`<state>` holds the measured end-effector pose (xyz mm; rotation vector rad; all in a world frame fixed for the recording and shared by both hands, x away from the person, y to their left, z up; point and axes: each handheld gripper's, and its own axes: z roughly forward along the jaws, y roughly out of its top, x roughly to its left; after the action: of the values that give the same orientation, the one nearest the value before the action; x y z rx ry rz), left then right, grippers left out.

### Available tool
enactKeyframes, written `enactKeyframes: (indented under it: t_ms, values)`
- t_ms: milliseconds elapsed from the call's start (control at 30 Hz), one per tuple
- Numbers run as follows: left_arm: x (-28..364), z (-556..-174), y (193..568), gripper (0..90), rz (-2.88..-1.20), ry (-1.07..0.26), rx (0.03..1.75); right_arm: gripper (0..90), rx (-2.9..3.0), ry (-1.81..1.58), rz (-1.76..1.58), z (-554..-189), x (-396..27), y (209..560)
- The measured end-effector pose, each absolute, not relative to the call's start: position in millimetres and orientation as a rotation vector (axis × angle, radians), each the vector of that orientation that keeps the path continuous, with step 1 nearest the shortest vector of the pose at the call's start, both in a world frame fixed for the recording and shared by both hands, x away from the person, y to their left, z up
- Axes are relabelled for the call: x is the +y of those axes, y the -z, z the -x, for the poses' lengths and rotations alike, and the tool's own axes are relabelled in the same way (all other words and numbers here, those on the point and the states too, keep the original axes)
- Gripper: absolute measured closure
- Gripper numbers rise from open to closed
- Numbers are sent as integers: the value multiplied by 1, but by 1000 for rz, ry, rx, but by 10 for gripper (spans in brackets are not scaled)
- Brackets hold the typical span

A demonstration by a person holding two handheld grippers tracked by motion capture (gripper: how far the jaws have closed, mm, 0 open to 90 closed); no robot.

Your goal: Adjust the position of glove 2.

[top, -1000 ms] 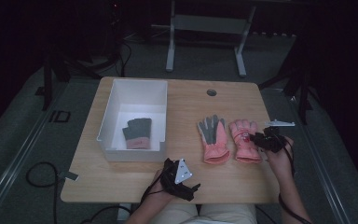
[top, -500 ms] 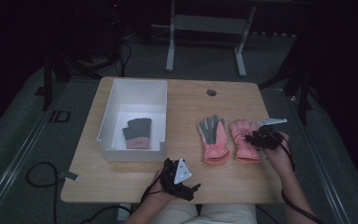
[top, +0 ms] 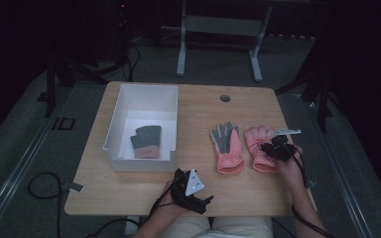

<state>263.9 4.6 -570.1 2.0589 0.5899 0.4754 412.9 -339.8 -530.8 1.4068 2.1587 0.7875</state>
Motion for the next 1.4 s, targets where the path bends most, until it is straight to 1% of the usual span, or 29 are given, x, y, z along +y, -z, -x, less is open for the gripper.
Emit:
enactKeyframes:
  t_ms: [67,300,467,667,867,1067,1200,1400]
  values:
    - [5,-264,571,9,-2065,-473,591,857,2155,-805,-1422,-412,-340,529]
    - [6,-265,571,9,-2064,-475,598,879,2130,-824,-1418,-405,-343,508]
    - [5,-264,571,9,-2065,-478,601,880,2107,-869,-1381,-399,-342,483]
    - [5,-265,571,9,-2063,-478,603,880,2078,-902,-1333,-389,-328,450]
    - [5,-265,571,9,-2063,-479,604,880,2038,-948,-1308,-379,-307,417]
    - [6,-264,571,9,-2061,-479,603,880,2036,-976,-1265,-372,-277,395]
    - [7,-264,571,9,-2065,-482,600,880,2047,-986,-1245,-371,-258,389]
    - [8,-264,571,9,-2065,-482,602,879,2071,-1008,-1237,-369,-234,392]
